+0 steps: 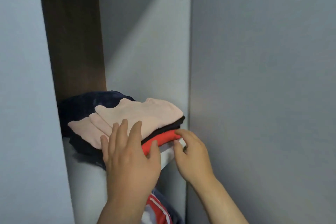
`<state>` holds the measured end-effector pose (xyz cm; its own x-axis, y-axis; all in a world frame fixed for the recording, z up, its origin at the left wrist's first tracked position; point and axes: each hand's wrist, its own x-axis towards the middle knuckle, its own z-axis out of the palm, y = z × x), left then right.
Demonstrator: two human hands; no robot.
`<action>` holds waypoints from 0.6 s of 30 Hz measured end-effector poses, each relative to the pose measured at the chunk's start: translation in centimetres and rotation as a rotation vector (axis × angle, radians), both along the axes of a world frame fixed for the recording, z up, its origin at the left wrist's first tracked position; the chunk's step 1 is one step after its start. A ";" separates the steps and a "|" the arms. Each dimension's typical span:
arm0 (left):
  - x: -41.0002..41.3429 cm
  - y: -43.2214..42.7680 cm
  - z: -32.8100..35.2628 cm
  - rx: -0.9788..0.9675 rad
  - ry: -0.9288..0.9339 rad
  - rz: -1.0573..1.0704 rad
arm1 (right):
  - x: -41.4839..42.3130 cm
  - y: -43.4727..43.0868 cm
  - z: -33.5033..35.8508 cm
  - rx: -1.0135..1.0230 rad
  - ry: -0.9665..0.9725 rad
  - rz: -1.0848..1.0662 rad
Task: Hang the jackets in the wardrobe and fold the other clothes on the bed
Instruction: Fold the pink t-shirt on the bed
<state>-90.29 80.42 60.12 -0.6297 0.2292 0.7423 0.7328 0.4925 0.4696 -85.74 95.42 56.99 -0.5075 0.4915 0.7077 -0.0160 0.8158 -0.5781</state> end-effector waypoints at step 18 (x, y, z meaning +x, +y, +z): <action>9.6 -3.4 -14.5 -0.578 0.024 -0.803 | 25.8 -9.9 -13.7 0.213 -0.594 -0.629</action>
